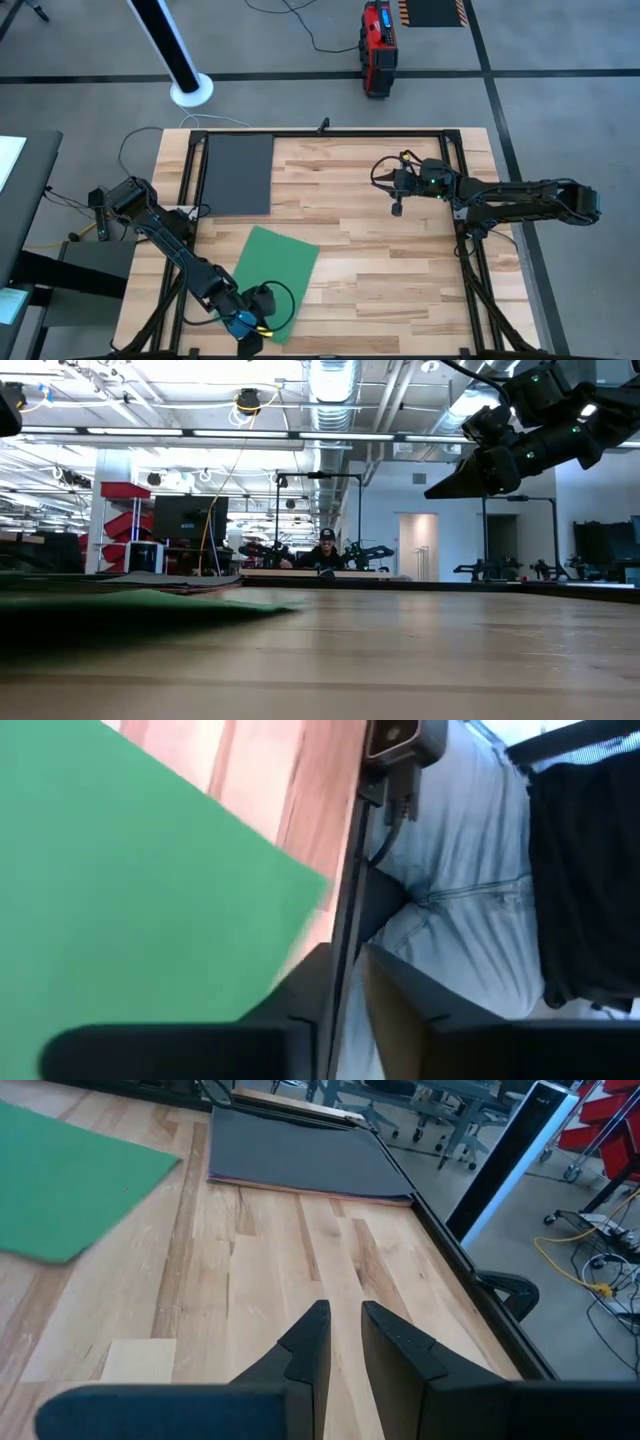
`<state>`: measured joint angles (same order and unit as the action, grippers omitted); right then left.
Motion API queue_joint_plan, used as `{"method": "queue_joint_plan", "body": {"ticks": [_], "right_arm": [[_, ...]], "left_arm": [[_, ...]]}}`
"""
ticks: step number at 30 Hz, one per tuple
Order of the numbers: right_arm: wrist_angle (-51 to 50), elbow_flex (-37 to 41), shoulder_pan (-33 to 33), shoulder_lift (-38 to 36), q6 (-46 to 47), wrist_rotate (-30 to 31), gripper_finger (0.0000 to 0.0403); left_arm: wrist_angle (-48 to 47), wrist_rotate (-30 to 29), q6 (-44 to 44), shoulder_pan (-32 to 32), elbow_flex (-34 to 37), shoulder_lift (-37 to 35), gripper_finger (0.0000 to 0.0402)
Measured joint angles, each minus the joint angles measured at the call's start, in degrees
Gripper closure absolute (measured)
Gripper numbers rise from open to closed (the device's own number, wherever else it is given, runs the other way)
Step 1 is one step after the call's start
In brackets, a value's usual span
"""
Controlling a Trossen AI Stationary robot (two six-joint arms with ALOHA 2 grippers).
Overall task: Organize paper
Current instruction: Move the green paper to the bottom left of the table
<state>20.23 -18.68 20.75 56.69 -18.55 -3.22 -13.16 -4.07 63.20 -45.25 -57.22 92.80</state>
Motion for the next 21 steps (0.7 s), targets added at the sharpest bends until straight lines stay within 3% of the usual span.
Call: {"method": "queue_joint_plan", "body": {"ticks": [5,8,11,15,21], "right_arm": [[-0.02,0.00,-0.01,0.00,0.02,0.02,0.0344],[0.00,0.00,0.00,0.00,0.02,0.02,0.0344],[-0.02,0.00,0.00,0.00,0.01,0.02,0.0344],[-0.02,0.02,0.00,0.00,-0.31,0.02,0.0344],[0.00,0.00,0.00,0.00,-1.05,0.35,0.0344]], "left_arm": [[-1.45,0.02,0.55,0.00,0.07,0.06,0.0293],[-3.61,-1.28,0.18,0.68,0.07,0.06,0.0287],[-12.59,-5.08,2.49,2.17,0.10,0.06,0.0315],[-21.71,-7.47,3.73,4.93,0.39,0.08,0.0387],[-22.07,-13.86,0.24,9.07,1.25,0.10,0.0400]]}}
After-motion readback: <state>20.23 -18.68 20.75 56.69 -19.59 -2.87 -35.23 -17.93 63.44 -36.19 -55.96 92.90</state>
